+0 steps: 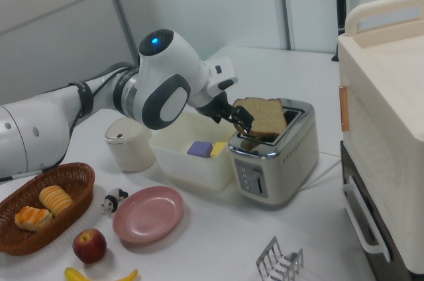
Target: Put the bread in the toaster
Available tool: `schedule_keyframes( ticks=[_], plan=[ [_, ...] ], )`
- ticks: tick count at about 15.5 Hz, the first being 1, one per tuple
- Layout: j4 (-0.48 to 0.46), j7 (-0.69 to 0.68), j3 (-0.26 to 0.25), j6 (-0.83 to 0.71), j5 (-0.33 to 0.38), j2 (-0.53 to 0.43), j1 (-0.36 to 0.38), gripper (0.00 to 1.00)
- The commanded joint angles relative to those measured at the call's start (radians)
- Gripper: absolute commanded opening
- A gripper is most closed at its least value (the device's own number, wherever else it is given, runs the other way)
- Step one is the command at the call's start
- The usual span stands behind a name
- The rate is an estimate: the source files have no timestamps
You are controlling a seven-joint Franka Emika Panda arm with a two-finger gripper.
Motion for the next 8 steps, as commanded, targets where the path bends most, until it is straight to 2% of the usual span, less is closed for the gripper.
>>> schedule_keyframes(
  ticks=[1, 3, 6, 8],
  plan=[
    [-0.008, -0.014, -0.007, 0.002, -0.036, -0.014, 0.006, 0.87],
    [-0.008, -0.013, -0.007, 0.054, -0.039, -0.014, 0.005, 0.76],
    [-0.01, -0.013, -0.009, 0.109, -0.041, -0.012, 0.002, 0.7],
    [-0.008, -0.013, -0.009, 0.109, -0.048, -0.01, 0.0, 0.62]
  ],
)
